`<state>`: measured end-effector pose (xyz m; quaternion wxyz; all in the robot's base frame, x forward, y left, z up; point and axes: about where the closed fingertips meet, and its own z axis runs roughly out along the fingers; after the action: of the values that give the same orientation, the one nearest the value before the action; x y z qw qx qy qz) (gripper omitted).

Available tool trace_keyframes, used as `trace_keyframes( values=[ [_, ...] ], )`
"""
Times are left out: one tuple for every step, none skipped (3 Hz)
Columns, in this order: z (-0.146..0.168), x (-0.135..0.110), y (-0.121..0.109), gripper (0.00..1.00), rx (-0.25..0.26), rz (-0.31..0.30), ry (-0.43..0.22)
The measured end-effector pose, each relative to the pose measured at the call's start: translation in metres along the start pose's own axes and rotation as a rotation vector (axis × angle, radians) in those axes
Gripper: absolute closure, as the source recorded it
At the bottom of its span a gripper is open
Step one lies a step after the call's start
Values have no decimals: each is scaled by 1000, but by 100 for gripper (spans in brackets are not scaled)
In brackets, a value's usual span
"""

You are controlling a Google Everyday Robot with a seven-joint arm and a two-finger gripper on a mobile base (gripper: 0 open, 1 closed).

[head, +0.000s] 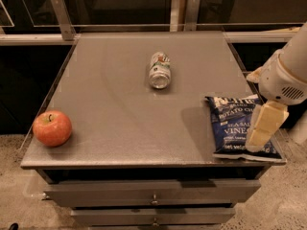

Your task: Close middle drawer

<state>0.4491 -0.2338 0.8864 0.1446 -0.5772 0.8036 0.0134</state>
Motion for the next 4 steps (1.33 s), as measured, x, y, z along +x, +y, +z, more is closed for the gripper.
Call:
trace_keyframes(
  values=[
    [33,0,7,19,-75,15,-10],
    [40,-4,13,42,-94,9,-18],
    [40,-4,13,66,-93,9,-18],
    [-14,-17,3,89,-6,13,-57]
  ],
)
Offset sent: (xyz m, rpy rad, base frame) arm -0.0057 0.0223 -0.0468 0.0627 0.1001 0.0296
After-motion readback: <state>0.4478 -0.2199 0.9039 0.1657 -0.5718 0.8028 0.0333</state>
